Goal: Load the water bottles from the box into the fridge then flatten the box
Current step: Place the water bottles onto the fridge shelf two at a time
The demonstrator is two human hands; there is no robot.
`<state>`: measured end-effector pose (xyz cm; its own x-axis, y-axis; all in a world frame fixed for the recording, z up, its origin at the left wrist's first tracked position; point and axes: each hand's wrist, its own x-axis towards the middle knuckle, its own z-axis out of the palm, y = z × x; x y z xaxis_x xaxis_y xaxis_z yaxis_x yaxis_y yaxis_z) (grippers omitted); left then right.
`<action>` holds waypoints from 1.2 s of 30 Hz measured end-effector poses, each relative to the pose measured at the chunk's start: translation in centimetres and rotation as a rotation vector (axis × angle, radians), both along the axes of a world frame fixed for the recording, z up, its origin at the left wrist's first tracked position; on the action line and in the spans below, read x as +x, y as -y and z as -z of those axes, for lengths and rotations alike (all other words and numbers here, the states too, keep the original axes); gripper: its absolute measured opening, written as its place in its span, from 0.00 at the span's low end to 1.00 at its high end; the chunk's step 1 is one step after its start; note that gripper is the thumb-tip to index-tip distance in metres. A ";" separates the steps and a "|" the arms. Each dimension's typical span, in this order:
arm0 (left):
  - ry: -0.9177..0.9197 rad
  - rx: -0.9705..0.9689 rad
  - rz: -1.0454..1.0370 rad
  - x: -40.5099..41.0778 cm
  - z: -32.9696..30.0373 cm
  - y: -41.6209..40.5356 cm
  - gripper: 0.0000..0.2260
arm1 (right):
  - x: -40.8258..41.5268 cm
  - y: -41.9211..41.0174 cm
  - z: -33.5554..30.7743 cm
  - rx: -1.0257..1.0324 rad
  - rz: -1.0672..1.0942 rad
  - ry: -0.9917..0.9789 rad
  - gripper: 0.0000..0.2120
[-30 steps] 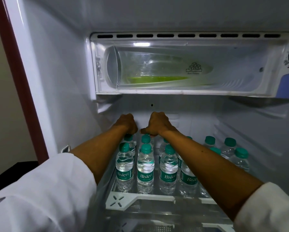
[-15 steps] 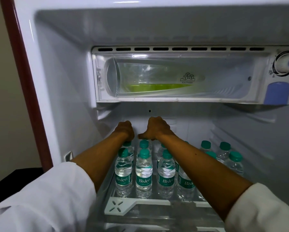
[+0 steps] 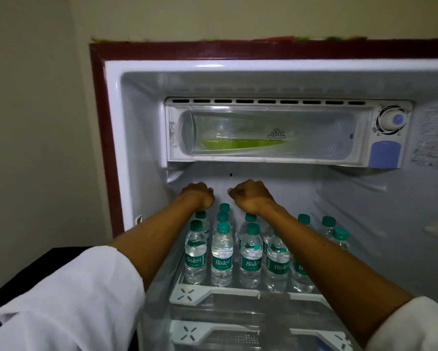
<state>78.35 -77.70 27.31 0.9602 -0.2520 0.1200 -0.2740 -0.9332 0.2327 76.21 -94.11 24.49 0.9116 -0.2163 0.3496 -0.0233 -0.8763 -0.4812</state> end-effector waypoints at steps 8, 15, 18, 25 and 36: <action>0.191 0.016 0.151 -7.3 6.1 -3.9 0.31 | -8.5 -2.9 1.9 -0.366 -0.203 -0.040 0.33; 0.415 0.090 0.372 -16.2 11.6 -8.9 0.42 | -13.5 -5.9 5.6 -0.496 -0.370 0.160 0.33; 0.454 0.166 0.473 -18.1 13.5 -10.7 0.42 | -15.0 -7.4 8.8 -0.495 -0.496 0.329 0.30; 0.488 0.184 0.555 -21.7 18.8 -15.7 0.36 | -16.1 -10.7 17.8 -0.541 -0.802 0.508 0.24; 0.347 0.308 0.419 -30.1 29.5 -29.6 0.38 | -19.1 -25.7 30.3 -0.416 -1.495 0.473 0.26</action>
<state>48.28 -48.10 -2.23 0.6900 -0.6718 0.2692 -0.6429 -0.7398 -0.1984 57.08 -68.40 -5.76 0.0091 0.8934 0.4492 0.9969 -0.0434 0.0662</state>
